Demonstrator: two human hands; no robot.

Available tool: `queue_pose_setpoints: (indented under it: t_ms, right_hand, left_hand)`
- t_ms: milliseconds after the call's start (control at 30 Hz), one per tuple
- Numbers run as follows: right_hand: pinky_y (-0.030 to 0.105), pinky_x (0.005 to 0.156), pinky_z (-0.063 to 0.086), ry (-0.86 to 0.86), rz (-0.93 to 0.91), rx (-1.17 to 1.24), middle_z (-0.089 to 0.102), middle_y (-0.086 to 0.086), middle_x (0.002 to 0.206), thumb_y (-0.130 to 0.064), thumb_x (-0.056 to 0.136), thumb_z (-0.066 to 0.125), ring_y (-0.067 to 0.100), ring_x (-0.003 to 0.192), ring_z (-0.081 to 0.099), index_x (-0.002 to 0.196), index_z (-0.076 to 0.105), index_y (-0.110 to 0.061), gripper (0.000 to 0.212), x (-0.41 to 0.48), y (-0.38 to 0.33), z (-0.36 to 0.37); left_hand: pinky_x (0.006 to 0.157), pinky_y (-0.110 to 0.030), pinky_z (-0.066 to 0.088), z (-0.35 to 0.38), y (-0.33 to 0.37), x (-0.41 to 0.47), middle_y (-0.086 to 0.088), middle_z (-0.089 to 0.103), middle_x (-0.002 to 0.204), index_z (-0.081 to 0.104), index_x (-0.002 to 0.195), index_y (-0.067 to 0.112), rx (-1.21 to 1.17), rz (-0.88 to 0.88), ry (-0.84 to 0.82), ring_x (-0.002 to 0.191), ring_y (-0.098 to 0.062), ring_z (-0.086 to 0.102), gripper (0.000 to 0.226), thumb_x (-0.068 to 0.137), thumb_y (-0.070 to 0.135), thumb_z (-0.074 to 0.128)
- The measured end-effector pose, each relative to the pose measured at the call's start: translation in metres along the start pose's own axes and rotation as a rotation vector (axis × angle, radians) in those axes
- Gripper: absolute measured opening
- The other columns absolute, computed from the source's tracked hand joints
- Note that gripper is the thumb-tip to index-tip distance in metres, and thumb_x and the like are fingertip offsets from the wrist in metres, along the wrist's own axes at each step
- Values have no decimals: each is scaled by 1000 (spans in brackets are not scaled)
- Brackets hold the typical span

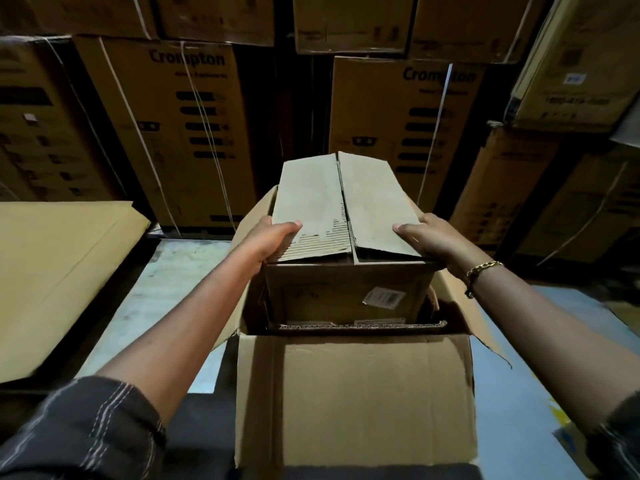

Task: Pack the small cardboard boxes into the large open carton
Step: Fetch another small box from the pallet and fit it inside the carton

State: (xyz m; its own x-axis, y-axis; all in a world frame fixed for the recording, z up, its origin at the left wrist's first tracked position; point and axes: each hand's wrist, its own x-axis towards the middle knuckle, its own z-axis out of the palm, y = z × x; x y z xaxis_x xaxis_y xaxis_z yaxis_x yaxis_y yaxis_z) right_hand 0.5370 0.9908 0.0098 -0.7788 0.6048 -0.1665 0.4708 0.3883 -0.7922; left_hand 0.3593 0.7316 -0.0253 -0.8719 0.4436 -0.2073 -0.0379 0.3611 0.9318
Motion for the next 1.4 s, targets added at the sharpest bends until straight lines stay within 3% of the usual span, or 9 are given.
queue_pose_setpoints:
  t_ms: [133,267,367,467,633,933,1133,1300,1400]
  right_hand:
    - [35,82,47,-144,23,-354,61,6,129,-51,87,72,26,109,61,133,55,-10,64,9,27,19]
    - [33,66,38,-250,-6,-734,66,12,110,-58,84,69,28,90,57,99,57,-11,51,7,57,49]
    - [40,85,47,-210,-81,-801,60,13,127,-89,75,44,35,114,57,113,55,-16,83,8,65,61]
    - [52,99,46,-150,-142,-698,56,9,136,-102,64,25,36,124,53,115,54,-20,101,8,59,73]
    - [54,114,37,-179,-186,-695,33,5,163,-85,77,53,35,145,37,156,33,-23,103,15,39,88]
    - [44,96,50,-57,-404,-701,49,5,153,-57,81,51,32,129,55,153,37,-26,80,10,4,72]
    - [30,63,43,93,-404,-657,58,2,143,-42,91,56,24,106,61,147,47,-30,58,6,-2,19]
    - [39,78,47,209,-301,-681,60,3,141,-36,88,56,34,117,61,141,55,-31,53,6,18,-29]
    - [43,84,49,230,-227,-738,61,6,139,-35,82,59,38,119,60,135,60,-27,53,11,35,-47]
  left_hand:
    - [82,-37,52,8,-20,1,5,62,124,49,137,21,385,54,11,112,-22,60,61,86,38,77]
    - [108,-50,33,24,-44,-11,-6,52,145,57,138,25,1051,127,-35,138,-31,35,66,85,63,66]
    - [115,-54,18,38,-52,-19,-6,48,152,55,140,28,1183,231,-22,146,-31,27,83,81,85,47]
    - [120,-55,10,54,-53,-20,-6,41,159,43,150,29,1173,285,-53,152,-31,22,103,73,97,31]
    - [118,-55,21,69,-44,-14,-3,35,162,33,156,27,1142,351,-50,150,-27,26,108,72,95,40]
    - [110,-61,33,83,-36,-16,-4,37,159,35,154,25,1158,352,-12,145,-29,34,109,70,95,43]
    - [101,-51,47,84,-10,-25,-8,42,154,33,154,22,1001,297,53,132,-32,50,86,85,65,62]
    - [75,-40,59,12,9,-30,-6,58,139,34,153,30,543,158,216,85,-15,63,57,100,32,55]
    - [91,-48,57,-36,0,-24,-9,56,143,34,154,30,470,73,330,112,-28,62,62,97,18,55]
